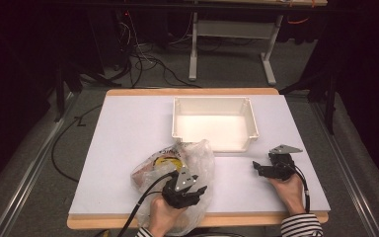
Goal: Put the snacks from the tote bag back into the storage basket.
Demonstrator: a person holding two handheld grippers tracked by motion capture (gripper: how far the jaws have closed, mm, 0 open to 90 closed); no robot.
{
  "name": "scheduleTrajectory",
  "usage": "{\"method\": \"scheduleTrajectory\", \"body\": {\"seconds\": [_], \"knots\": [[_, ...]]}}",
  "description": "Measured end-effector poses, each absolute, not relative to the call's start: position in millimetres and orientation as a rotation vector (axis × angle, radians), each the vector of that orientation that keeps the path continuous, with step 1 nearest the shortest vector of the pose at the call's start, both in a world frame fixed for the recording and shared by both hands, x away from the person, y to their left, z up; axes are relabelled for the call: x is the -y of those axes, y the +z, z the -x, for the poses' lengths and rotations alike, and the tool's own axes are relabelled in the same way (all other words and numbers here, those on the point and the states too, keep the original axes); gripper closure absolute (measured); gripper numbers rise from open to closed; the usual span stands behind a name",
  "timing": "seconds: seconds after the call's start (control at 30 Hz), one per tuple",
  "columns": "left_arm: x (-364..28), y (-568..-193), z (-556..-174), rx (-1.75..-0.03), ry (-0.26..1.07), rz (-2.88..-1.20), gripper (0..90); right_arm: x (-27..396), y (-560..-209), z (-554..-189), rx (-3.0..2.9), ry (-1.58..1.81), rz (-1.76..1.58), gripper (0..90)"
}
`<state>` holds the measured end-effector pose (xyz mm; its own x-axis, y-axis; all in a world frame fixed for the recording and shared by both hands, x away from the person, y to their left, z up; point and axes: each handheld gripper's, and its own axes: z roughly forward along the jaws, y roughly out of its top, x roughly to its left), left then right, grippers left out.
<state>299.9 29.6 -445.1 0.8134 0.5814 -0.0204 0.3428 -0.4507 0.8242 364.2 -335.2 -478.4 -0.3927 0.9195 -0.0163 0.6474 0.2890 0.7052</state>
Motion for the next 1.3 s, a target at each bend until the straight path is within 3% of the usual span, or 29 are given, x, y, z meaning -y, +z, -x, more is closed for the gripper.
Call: {"method": "scheduleTrajectory", "body": {"seconds": [0.23, 0.63, 0.93, 1.3], "knots": [[-64.9, -432.3, -291.0, -0.811, 0.429, -2.034, 42.0, 323.8, -467.4, -358.2, -2.205, 0.935, -1.278, 34.7], [-101.2, -440.4, -296.2, -1.027, 0.529, -1.92, 41.2, 274.6, -434.3, -348.9, -2.286, 1.11, -1.089, 32.0], [-116.0, -453.2, -306.7, -1.126, 0.495, -1.887, 39.8, 229.8, -430.3, -351.7, -2.38, 1.174, -0.992, 29.5], [-111.9, -462.4, -312.5, -1.118, 0.462, -1.936, 43.6, 188.6, -426.0, -358.1, -2.46, 1.313, -0.983, 23.9]]}}
